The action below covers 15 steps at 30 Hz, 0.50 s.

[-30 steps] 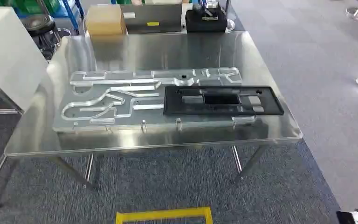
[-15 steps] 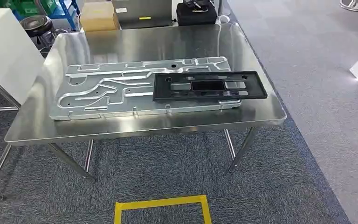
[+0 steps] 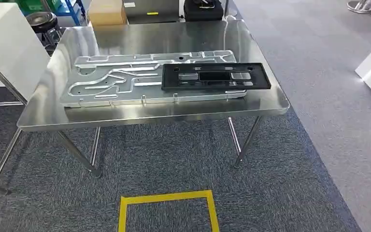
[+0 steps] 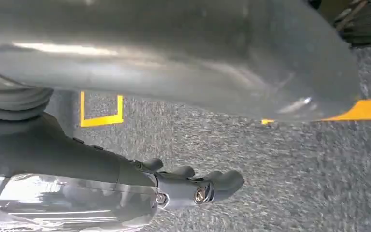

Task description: Take the parts from the cabinet and place them on the table.

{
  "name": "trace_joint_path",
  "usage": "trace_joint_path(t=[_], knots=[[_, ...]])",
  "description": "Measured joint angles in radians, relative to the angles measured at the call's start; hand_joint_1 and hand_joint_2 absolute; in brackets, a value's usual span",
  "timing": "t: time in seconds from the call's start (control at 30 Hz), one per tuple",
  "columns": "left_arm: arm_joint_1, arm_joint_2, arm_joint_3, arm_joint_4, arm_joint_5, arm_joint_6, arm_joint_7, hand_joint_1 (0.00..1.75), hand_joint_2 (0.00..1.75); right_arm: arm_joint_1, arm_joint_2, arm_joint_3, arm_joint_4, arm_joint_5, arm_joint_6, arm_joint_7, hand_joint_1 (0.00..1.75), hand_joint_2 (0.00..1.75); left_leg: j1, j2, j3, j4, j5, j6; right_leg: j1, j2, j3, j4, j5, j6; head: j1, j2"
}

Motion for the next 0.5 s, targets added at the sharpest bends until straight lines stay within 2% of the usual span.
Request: trace_joint_path(t=[0.03,0.07,0.1,0.13,0.17,0.2,0.23,0.27,0.3,0.33,0.37,0.43,0.47,0.5], knots=[[0.000,0.000,-0.002,0.000,-0.002,0.000,0.000,0.00,0.00,0.000,-0.001,0.000,0.001,-0.001,0.000,-0.002,0.00,0.00,0.000,0.000,-0.015,0.000,0.013,0.005,-0.002,0.000,-0.017,0.061,-0.074,0.003,0.000,0.000],[0.001,0.000,-0.004,0.000,-0.003,-0.001,0.000,0.00,0.00,0.000,-0.003,0.000,0.001,-0.002,0.000,-0.005,0.00,0.00,-0.001,0.000,-0.030,0.000,0.025,0.006,-0.004,0.001,-0.032,0.132,-0.135,0.007,0.000,0.000],[0.001,0.000,-0.005,0.000,-0.006,-0.002,0.000,0.00,0.00,-0.001,-0.005,0.000,0.003,-0.002,0.000,-0.009,0.00,0.00,-0.002,0.000,-0.048,0.002,0.037,0.006,-0.006,0.000,-0.047,0.208,-0.175,0.011,0.000,0.000],[0.001,0.000,-0.006,0.000,-0.008,-0.003,0.000,0.00,0.00,-0.001,-0.005,0.000,0.003,-0.003,0.001,-0.011,0.00,0.00,-0.002,0.001,-0.065,0.005,0.049,0.004,-0.007,0.000,-0.051,0.261,-0.181,0.014,0.000,0.000],[0.001,0.000,-0.007,0.000,-0.008,-0.003,0.000,0.00,0.00,-0.001,-0.005,0.000,0.004,-0.005,0.001,-0.013,0.00,0.00,-0.002,0.001,-0.082,0.009,0.060,0.001,-0.008,0.000,-0.041,0.280,-0.157,0.015,0.000,0.000],[0.001,0.000,-0.007,0.000,-0.009,-0.004,0.000,0.00,0.00,-0.001,-0.007,0.000,0.005,-0.006,0.001,-0.014,0.00,0.00,-0.002,0.002,-0.101,0.015,0.070,-0.001,-0.008,0.000,-0.008,0.256,-0.111,0.015,0.000,0.000],[0.000,0.000,-0.007,0.000,-0.009,-0.004,0.000,0.00,0.00,-0.001,-0.008,0.000,0.005,-0.007,0.002,-0.014,0.00,0.00,-0.001,0.002,-0.120,0.023,0.079,-0.004,-0.008,0.000,0.043,0.197,-0.073,0.013,0.000,0.000],[0.000,0.000,-0.008,0.000,-0.009,-0.004,0.000,0.00,0.00,-0.003,-0.011,0.000,0.005,-0.007,0.002,-0.015,0.00,0.00,-0.001,0.001,-0.136,0.031,0.085,-0.007,-0.008,0.000,0.106,0.114,-0.060,0.009,0.000,0.000],[-0.001,-0.001,-0.008,0.000,-0.009,-0.004,0.000,0.00,0.00,-0.006,-0.013,0.000,0.005,-0.007,0.001,-0.015,0.00,0.00,-0.001,0.001,-0.147,0.041,0.092,-0.011,-0.007,0.001,0.180,0.015,-0.084,0.003,0.000,0.000],[0.000,-0.001,-0.009,0.000,-0.009,-0.004,-0.002,0.00,0.00,-0.010,-0.014,0.000,0.005,-0.007,0.000,-0.015,0.00,0.00,-0.006,0.000,-0.158,0.048,0.096,-0.017,0.000,0.001,0.222,-0.063,-0.113,-0.002,0.000,0.000],[0.000,-0.001,-0.009,0.000,-0.010,-0.004,-0.004,0.00,0.00,-0.011,-0.014,0.000,0.006,-0.005,0.000,-0.013,0.00,0.00,-0.006,0.001,-0.161,0.049,0.107,-0.025,0.001,0.001,0.217,-0.069,-0.120,-0.008,0.000,0.000],[-0.001,-0.001,-0.010,0.000,-0.011,-0.004,-0.006,0.00,0.00,-0.009,-0.014,0.000,0.010,0.001,-0.002,-0.007,0.00,0.00,-0.002,0.002,-0.163,0.045,0.126,-0.037,0.005,0.001,0.207,-0.066,-0.107,-0.022,0.000,0.000],[0.001,0.000,-0.010,0.000,-0.011,-0.004,-0.008,0.00,0.00,-0.006,-0.013,0.000,0.011,0.003,-0.002,-0.002,0.00,0.00,-0.003,-0.001,-0.170,0.050,0.127,-0.043,-0.007,-0.004,0.199,-0.076,-0.091,-0.032,0.000,0.000],[0.002,0.000,-0.010,0.000,-0.011,-0.004,-0.009,0.00,0.00,-0.008,-0.013,0.000,0.014,0.005,-0.001,0.001,0.00,0.00,0.000,-0.006,-0.182,0.069,0.087,-0.047,-0.005,-0.008,0.188,-0.073,-0.081,-0.039,0.000,0.000]])
